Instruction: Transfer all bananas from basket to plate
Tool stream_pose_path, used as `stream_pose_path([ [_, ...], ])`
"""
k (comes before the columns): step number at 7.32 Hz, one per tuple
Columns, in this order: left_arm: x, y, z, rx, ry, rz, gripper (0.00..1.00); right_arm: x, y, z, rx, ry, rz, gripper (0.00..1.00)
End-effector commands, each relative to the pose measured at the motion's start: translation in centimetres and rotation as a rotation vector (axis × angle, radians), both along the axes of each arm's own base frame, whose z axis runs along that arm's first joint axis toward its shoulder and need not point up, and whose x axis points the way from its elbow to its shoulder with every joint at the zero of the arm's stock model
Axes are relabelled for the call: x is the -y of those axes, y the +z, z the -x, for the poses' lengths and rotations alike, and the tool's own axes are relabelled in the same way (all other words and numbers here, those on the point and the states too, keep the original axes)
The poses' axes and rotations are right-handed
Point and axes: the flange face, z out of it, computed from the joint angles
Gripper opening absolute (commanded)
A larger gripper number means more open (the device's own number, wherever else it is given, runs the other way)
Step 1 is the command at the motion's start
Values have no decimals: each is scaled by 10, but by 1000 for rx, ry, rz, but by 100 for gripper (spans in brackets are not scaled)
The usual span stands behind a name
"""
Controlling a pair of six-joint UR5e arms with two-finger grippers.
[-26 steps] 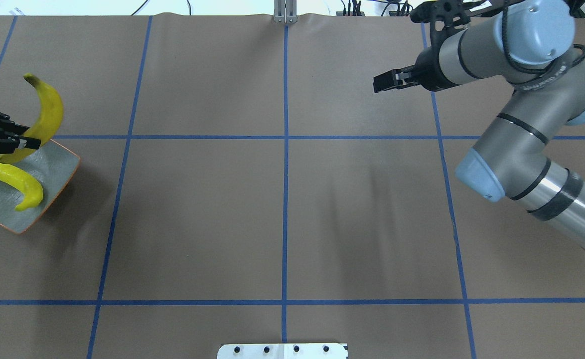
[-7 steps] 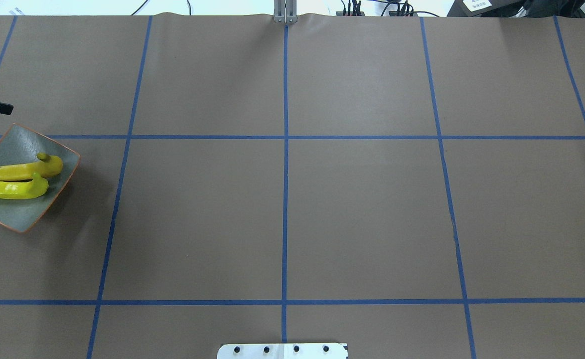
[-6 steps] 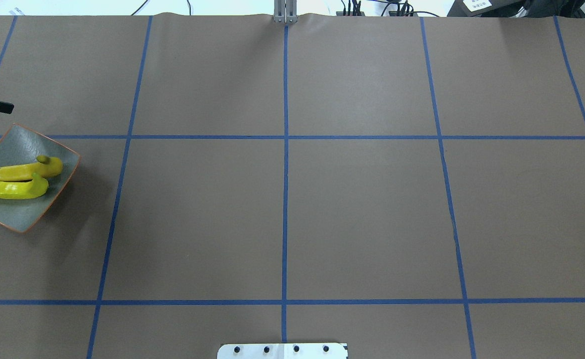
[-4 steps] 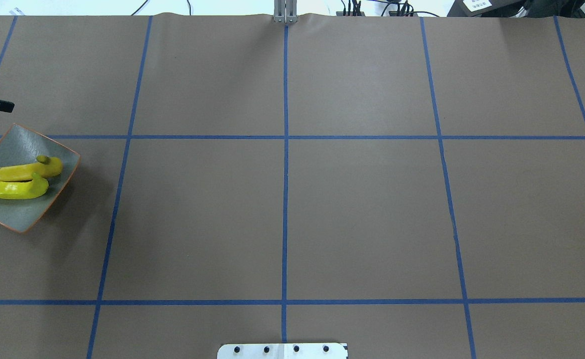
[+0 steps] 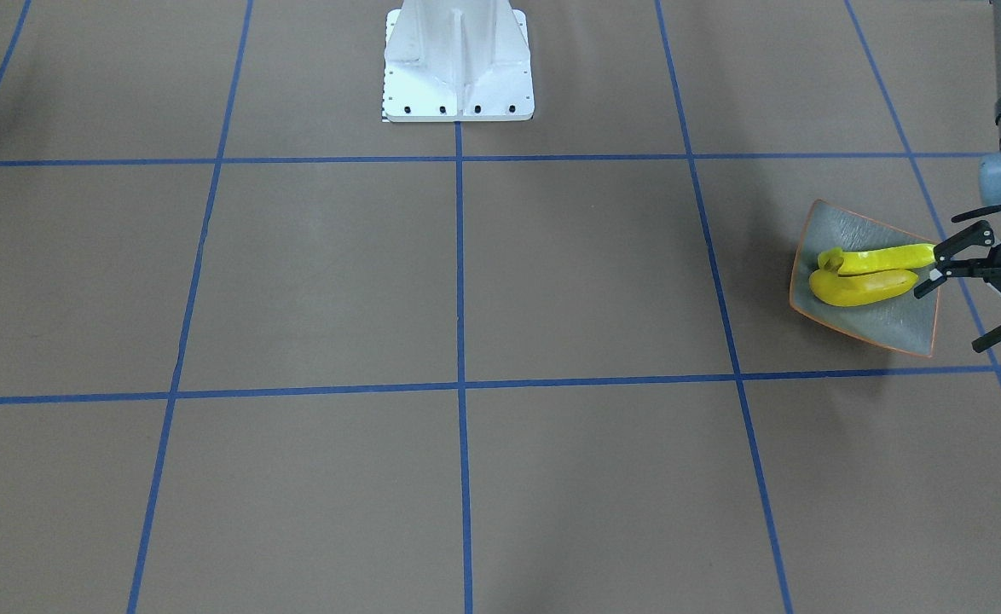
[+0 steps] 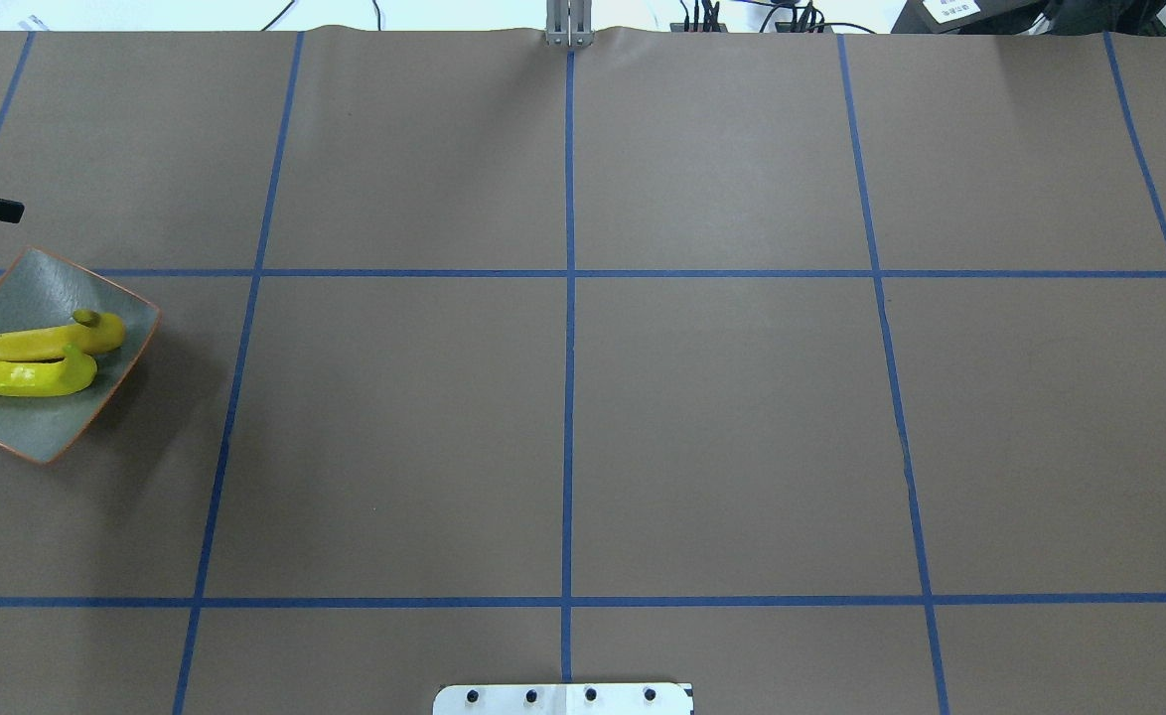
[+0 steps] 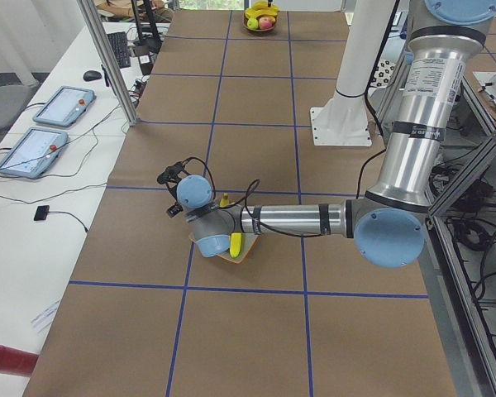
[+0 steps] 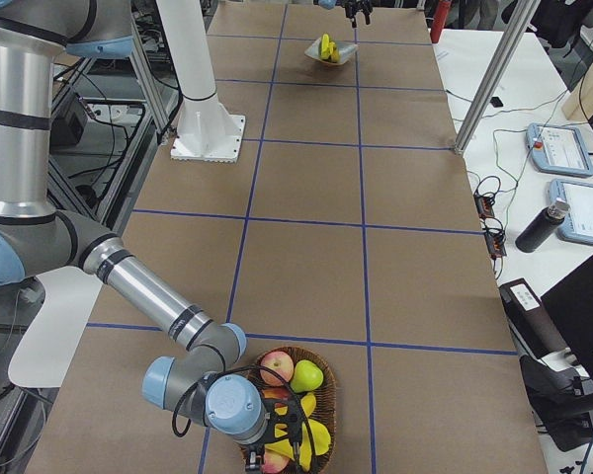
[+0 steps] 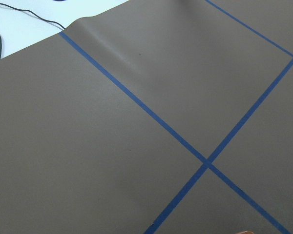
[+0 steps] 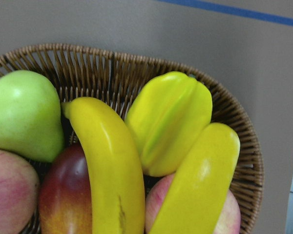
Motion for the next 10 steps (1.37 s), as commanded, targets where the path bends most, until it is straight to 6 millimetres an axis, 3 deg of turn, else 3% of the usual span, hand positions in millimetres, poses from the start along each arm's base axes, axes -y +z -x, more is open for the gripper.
stream_pose_path([
  [1,-2,0,2,-1,-4,-12,99,-2,2,-2,-8,59,52,52],
  [2,-4,2,2,-1,-4,-9,99,1,1,-3,-9,64,54,54],
  [3,-6,6,3,2,-3,-4,99,1,1,-3,-11,65,54,68],
  [5,-6,6,3,2,-3,-6,99,3,0,-4,-11,65,52,80],
  [10,-6,7,2,5,-2,-7,99,0,6,-3,-16,63,67,71],
])
